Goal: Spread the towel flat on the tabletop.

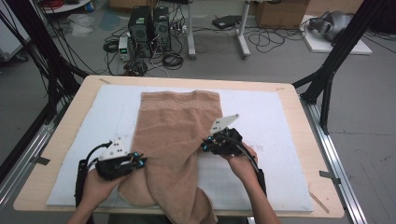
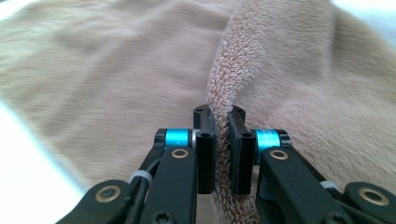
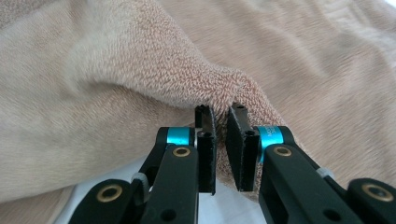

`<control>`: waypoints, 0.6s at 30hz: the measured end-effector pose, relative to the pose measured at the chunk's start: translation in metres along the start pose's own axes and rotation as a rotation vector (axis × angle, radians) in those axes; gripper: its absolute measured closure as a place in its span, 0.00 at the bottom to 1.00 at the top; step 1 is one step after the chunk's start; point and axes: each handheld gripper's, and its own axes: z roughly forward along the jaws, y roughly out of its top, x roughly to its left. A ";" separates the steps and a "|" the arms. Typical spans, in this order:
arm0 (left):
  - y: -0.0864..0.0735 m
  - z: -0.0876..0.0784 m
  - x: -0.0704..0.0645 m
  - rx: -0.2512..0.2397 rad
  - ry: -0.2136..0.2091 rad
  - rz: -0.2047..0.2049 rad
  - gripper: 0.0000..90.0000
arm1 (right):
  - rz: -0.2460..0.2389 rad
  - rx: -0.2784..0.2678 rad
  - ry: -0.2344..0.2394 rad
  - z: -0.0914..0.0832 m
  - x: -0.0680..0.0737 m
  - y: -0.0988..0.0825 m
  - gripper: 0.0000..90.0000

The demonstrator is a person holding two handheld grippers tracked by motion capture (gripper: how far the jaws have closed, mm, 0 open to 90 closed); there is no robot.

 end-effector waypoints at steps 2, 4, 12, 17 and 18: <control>0.005 0.008 0.011 0.010 0.044 -0.014 0.92 | 0.032 0.007 -0.004 0.008 -0.009 0.007 0.92; 0.009 0.017 0.022 0.027 0.090 -0.011 0.93 | 0.063 0.024 -0.011 0.018 -0.019 0.010 0.91; 0.027 0.066 0.062 0.112 0.155 -0.074 0.90 | 0.194 0.062 -0.077 0.038 -0.056 -0.003 0.91; 0.035 0.065 0.063 0.086 0.134 -0.089 0.72 | 0.208 0.016 -0.069 0.029 -0.060 -0.007 0.76; 0.036 0.060 0.063 0.073 0.119 -0.097 0.69 | 0.195 0.006 -0.064 0.026 -0.058 -0.006 0.74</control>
